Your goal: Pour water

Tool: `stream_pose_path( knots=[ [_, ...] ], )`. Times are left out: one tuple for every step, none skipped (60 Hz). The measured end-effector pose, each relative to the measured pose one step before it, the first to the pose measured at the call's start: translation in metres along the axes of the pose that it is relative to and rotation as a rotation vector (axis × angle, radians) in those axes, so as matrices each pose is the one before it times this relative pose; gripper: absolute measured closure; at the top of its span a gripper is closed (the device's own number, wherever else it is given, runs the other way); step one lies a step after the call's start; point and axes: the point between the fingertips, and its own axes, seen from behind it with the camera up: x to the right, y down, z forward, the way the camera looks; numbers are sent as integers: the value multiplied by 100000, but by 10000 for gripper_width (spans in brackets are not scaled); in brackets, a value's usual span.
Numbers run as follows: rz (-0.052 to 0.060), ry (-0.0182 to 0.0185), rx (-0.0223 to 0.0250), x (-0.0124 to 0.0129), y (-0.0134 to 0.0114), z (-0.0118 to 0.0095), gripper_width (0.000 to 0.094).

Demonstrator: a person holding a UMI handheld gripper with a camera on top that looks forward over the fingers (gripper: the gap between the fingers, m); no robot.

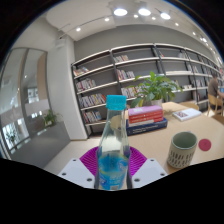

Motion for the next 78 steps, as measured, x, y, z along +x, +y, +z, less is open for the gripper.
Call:
stream_pose_path(
  knots=[
    [4234, -594, -132, -201, -222, 174, 570],
    [4555, -556, -390, -145, -196, 221, 570],
    [4846, -535, -435, -133, -187, 176, 569],
    [4664, -560, -112, -104, -304, 135, 569],
    [4271, -492, 343, -83, -407, 99, 570],
    [4018, -294, 593, -25, -478, 40, 570],
    [3880, 350, 425, 88, -611, 446, 569],
    [3702, -17, 824, 62, -269, 206, 570],
    [3979, -505, 316, -11, -450, 87, 570],
    [3995, -707, 176, -30, -425, 73, 569],
    [4156, -502, -52, 48, -378, 103, 569],
    [4617, -125, -323, 137, -318, 104, 569],
    [4939, 70, -447, 165, -305, 112, 571],
    [4422, -27, -56, 132, -398, 124, 570],
    [3873, -3, 466, 135, -483, 53, 570],
    [3847, 785, 378, -240, -577, -189, 570],
    [4455, 361, -13, 655, -315, 613, 570],
    [4685, 681, -200, 320, -262, 38, 570],
    [4264, 296, 164, 206, -369, 97, 570],
    [3733, -8, 514, 125, -402, -21, 570],
    [3639, 12, 579, 116, -416, -6, 569],
    [3961, 135, 376, 144, -369, -22, 570],
    [4049, 48, 300, 149, -337, 24, 569],
    [3967, -122, 286, 66, -335, -20, 569],
    [4059, -180, 230, 79, -361, -1, 570],
    [4066, -263, 295, 62, -336, 3, 569],
    [4445, 936, -313, -972, -594, -1517, 569],
    [3531, -1086, 962, 927, -150, 1482, 570],
    [4037, -196, 348, 58, -310, 22, 570],
    [3947, -137, 265, 82, -281, 9, 571],
    [3849, -143, 121, 50, -262, -3, 570],
    [3819, 23, -71, 89, -195, -5, 569],
    [3851, 92, -352, 137, -96, 55, 570],
    [3779, -6, -371, 112, -98, 27, 570],
    [3172, -277, -29, 13, -142, 37, 570],
    [3312, 721, -249, -1473, -57, -1685, 570],
    [2176, -504, 881, 727, -495, 1426, 568],
    [3107, -200, -229, 120, -61, 115, 570],
    [3222, -22, -511, 86, -61, 99, 570],
    [2857, -142, -234, -4, -67, 45, 570],
    [2375, -461, -89, -96, -108, 39, 564],
    [2277, -776, -248, -184, -90, 81, 555],
    [2667, -96, -549, -754, 159, -971, 556],
    [2719, -1038, -438, 281, -407, 1394, 555],
    [2736, -231, -382, -100, -58, 30, 554],
    [3058, -137, -624, -99, 26, 45, 554],
    [3110, -212, -555, -141, -30, 9, 555],
    [2919, -423, -117, -204, 57, -263, 555],
    [2130, -306, 758, -354, -65, -27, 555],
    [2114, -774, 927, -192, -299, -42, 554],
    [2083, -756, 1163, -176, -379, -27, 555],
    [2362, -552, 829, -120, -309, 15, 555],
    [2594, -396, 348, -78, -236, -50, 555],
    [2851, -183, 1, -231, -114, -262, 557],
    [2377, -385, 277, -28, -186, -36, 558],
    [1842, -225, 320, 30, -225, 493, 557],
    [1548, -193, 477, -2, -278, 11, 556],
    [1104, -158, 369, 19, -217, -21, 555],
    [798, -83, 194, 52, -191, -19, 557],
    [676, 113, -129, 110, -122, -8, 559],
    [679, 371, -164, 139, -137, -10, 556],
    [550, 498, -258, 157, -74, -29, 558],
    [352, 594, -396, 174, -52, -17, 558],
    [371, 683, -276, -55, 205, -260, 558],
    [-236, 603, -230, 80, 18, 241, 556],
    [-294, 393, -127, 74, -42, -21, 556],
    [-385, 305, -229, 60, 28, -49, 556],
    [-471, 288, -448, 43, 75, -61, 557],
    [-708, 280, -472, 15, 86, -55, 557],
    [-1048, 223, -283, -54, 138, -178, 557],
    [-1529, 108, -354, -60, 66, 1, 555],
    [-1836, -47, -370, -123, 101, -38, 555],
    [-2237, 54, -361, -109, 197, -91, 554],
    [-2770, -232, -479, -249, 133, -20, 556],
    [-3430, -143, -783, -296, 237, -73, 556],
    [-3943, -32, -977, -340, 292, -69, 556],
    [-4439, 78, -1047, -395, 316, -136, 557],
    [-5026, 14, -789, -452, 209, -99, 555]
  ],
)
